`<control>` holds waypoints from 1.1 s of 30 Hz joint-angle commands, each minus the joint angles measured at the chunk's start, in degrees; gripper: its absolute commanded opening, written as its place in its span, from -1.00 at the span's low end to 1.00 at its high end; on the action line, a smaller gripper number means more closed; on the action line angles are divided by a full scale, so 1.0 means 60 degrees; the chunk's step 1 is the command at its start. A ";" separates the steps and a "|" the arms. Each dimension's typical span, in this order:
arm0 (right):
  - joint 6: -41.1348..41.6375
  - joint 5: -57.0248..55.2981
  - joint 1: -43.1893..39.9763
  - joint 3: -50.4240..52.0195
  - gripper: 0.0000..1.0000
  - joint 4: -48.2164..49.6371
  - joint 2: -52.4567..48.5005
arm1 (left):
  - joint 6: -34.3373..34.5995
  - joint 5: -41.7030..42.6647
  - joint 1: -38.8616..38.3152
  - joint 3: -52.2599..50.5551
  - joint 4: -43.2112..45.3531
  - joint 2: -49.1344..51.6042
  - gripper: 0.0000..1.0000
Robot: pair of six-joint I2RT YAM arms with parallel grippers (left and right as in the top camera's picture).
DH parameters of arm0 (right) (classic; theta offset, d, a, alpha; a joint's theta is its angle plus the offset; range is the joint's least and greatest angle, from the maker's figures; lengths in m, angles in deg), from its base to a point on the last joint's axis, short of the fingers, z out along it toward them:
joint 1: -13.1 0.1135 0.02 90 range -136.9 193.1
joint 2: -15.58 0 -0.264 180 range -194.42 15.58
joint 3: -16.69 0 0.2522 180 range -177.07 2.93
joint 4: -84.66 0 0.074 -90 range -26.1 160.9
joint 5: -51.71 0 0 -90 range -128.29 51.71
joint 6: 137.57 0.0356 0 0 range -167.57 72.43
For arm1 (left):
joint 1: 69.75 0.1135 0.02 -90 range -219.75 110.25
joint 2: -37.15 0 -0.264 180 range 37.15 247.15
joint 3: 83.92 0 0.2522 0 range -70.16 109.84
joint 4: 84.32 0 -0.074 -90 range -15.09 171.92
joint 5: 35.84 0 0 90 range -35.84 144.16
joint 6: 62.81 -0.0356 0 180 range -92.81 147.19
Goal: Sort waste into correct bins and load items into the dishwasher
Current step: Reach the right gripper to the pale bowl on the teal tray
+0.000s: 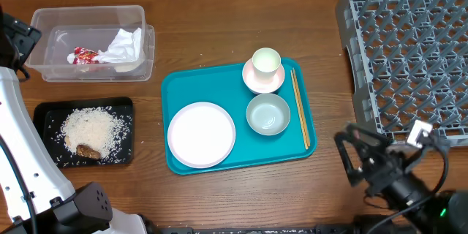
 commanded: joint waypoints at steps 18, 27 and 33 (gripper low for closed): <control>-0.2361 -0.8215 0.6568 -0.4583 0.99 -0.5125 -0.8823 | 0.0168 -0.0095 -0.0004 0.0036 0.0007 0.0033 0.99; -0.1730 -0.8929 0.7606 -0.4583 0.99 -0.3741 -1.1613 | 0.0168 -0.0095 -0.0004 0.0036 0.0007 0.0033 1.00; -0.1555 -0.7566 0.7606 -0.4583 1.00 -0.1993 -1.2316 | 0.0168 -0.0095 -0.0004 0.0036 0.0007 0.0033 1.00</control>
